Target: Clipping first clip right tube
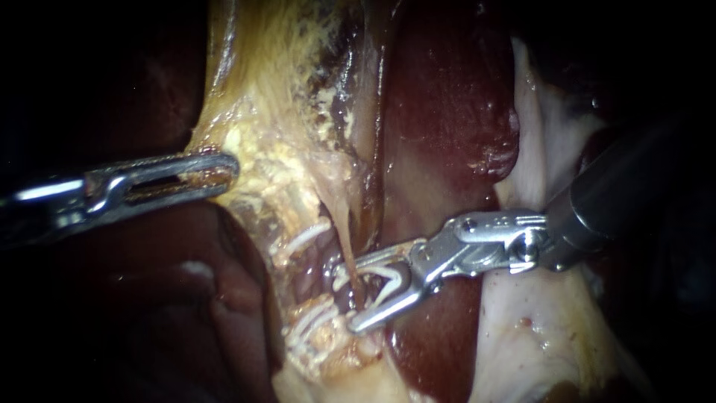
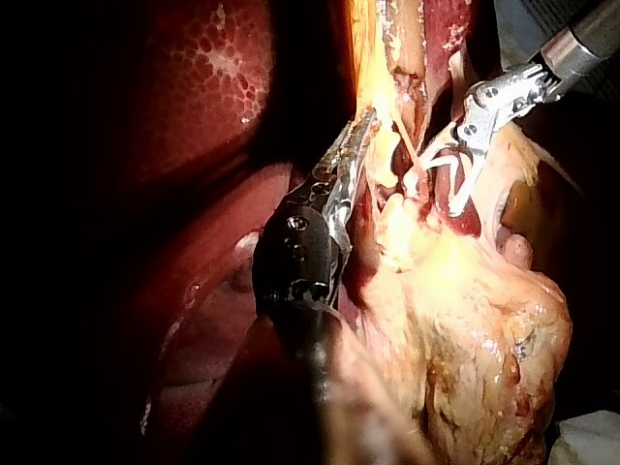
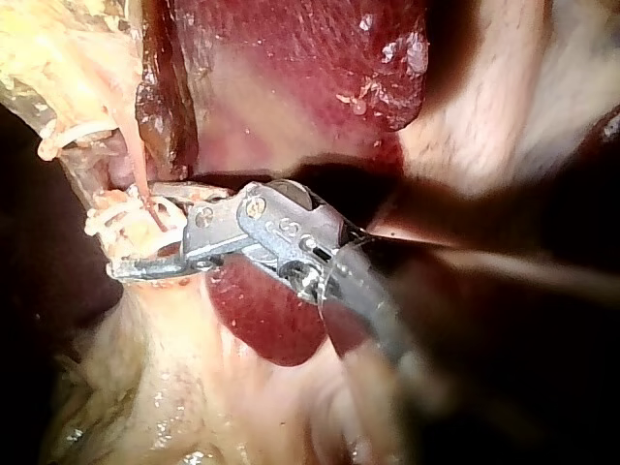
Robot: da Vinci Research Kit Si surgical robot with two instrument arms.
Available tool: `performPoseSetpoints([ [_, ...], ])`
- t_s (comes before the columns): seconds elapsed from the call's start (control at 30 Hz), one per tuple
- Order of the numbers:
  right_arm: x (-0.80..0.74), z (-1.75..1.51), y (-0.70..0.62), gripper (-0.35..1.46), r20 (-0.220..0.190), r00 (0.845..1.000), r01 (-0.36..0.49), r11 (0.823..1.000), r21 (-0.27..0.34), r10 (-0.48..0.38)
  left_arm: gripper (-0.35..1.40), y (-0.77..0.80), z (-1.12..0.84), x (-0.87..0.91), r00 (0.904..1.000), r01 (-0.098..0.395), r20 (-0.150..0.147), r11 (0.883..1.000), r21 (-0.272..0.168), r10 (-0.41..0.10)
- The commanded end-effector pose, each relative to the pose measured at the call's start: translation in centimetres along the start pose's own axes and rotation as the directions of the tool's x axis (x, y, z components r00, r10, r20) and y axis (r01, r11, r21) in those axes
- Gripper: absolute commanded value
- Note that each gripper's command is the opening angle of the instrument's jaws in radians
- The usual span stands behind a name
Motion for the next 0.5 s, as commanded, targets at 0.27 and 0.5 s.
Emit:
performPoseSetpoints([
  [0.27,-0.18,0.25,-0.08,0.45,0.031,0.999,-0.037,0.996,0.081,0.034,-0.35,0.00,0.00,0.00,1.0000,0.000,0.000,1.000,0.000,0.000],
  [0.5,-0.22,0.38,-0.02,0.37,0.040,0.999,-0.027,0.995,0.095,0.023,-0.35,0.00,0.01,0.01,1.0000,0.000,0.000,1.000,-0.001,0.000],
])
